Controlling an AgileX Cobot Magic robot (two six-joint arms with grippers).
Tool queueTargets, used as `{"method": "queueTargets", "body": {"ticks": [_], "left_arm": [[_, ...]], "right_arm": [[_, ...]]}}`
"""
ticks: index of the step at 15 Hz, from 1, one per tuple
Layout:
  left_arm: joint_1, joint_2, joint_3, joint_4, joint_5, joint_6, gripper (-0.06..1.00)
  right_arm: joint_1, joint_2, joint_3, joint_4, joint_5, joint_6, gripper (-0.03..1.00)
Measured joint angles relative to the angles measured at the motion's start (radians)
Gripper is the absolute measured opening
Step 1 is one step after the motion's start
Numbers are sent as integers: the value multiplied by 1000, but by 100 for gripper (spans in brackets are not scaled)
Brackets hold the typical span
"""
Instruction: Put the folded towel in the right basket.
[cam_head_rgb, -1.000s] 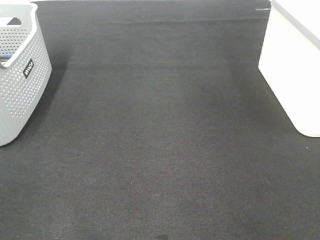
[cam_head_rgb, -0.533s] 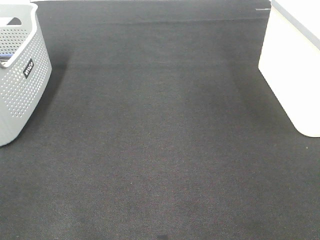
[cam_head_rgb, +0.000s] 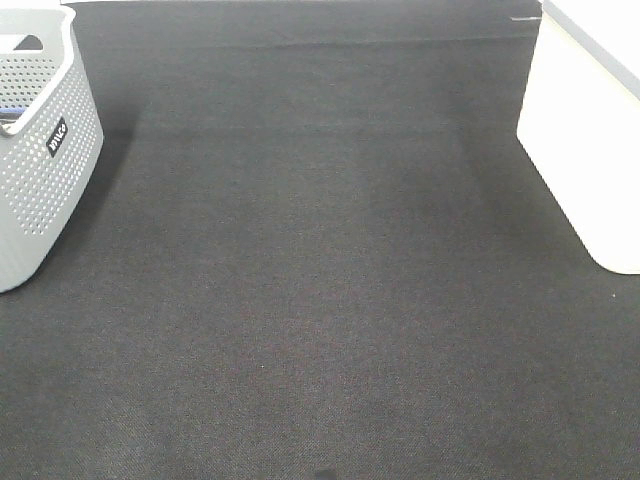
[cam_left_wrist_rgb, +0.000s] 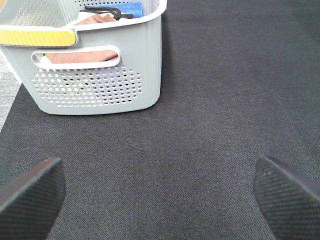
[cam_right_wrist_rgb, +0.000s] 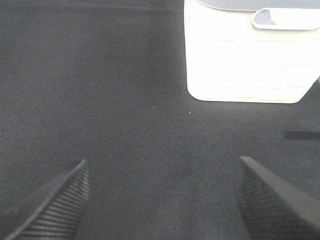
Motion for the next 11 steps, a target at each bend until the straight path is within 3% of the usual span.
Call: {"method": "queueTargets", "body": {"ticks": [11], "left_arm": [[0,0,0,0,0,0,97]], "right_arm": [[0,0,0,0,0,0,76]]}}
